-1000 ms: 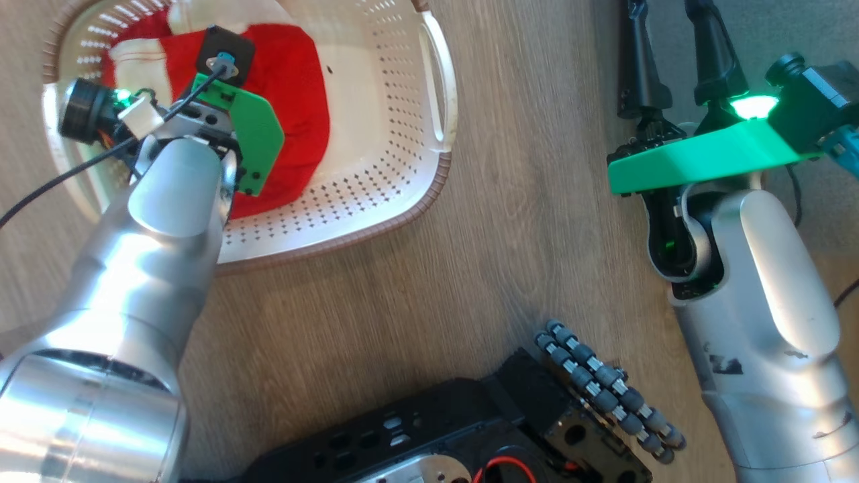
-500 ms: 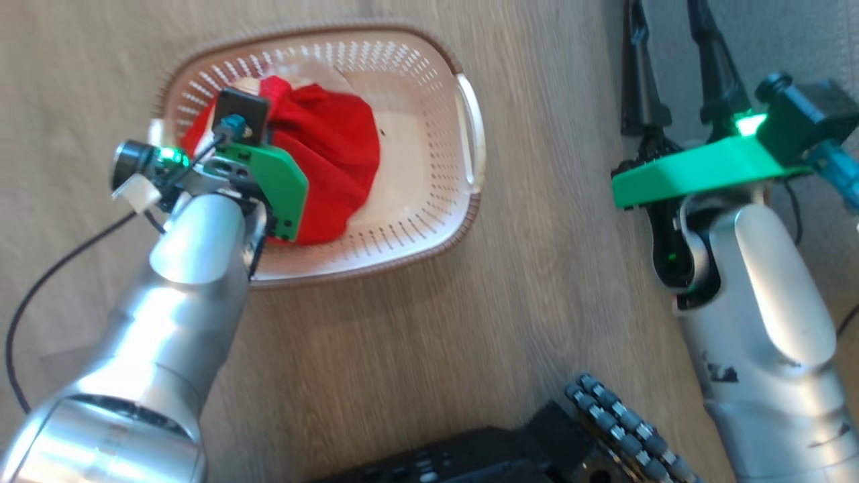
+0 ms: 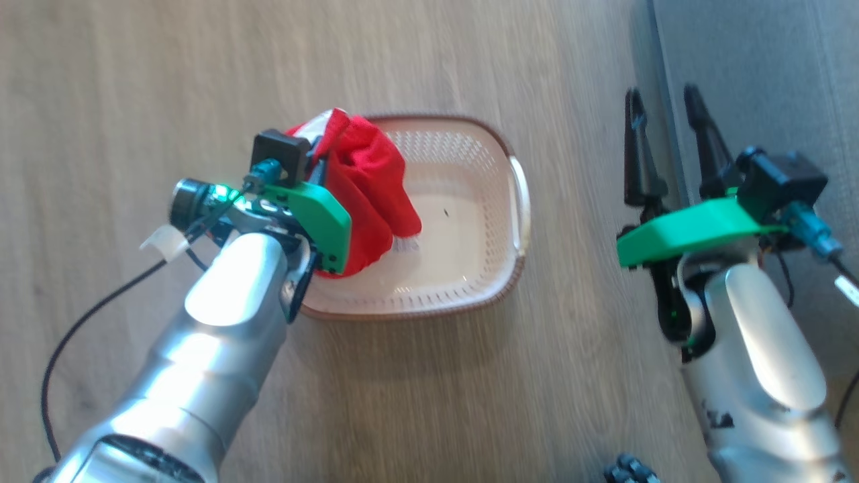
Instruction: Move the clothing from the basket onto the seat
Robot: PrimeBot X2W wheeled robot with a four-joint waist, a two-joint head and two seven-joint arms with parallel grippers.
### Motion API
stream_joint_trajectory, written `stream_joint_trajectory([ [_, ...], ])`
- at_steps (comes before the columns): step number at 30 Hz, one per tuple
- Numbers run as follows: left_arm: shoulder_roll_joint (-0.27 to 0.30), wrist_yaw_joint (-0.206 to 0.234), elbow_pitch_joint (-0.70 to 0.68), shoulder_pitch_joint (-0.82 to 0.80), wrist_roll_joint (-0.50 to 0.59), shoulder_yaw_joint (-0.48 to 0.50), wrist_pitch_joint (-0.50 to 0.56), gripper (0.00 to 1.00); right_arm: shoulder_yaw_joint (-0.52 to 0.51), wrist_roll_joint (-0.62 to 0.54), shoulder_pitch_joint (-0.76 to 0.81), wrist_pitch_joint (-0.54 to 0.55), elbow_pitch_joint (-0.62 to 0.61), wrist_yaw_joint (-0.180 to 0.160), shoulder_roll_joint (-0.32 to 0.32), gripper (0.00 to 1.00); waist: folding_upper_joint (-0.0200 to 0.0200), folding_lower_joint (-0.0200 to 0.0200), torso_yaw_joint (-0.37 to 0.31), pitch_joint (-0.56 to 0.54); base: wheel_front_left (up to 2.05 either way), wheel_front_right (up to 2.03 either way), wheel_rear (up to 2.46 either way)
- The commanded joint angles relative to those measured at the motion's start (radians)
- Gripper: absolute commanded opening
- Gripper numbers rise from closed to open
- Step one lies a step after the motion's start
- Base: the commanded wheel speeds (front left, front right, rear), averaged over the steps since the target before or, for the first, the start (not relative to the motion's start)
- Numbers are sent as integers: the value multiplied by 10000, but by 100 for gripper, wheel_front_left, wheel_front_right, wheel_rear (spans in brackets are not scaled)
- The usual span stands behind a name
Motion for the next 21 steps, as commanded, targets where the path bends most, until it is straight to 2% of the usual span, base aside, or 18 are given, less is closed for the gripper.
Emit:
stream_joint_trajectory([
  [1,119,137,-439,96,-213,59,-111,0,117,-56,317,-48,-192,69,-23,100,-1,1,539,-812,0,0,0],
  [8,119,438,-1509,558,-434,-2,-123,0,156,-61,833,-48,106,69,-87,100,-1,1,878,-1990,0,0,0],
  [21,121,445,-3154,1160,-80,446,-125,0,403,25,1686,-48,560,69,-63,100,-1,1,1024,-3493,0,0,0],
])
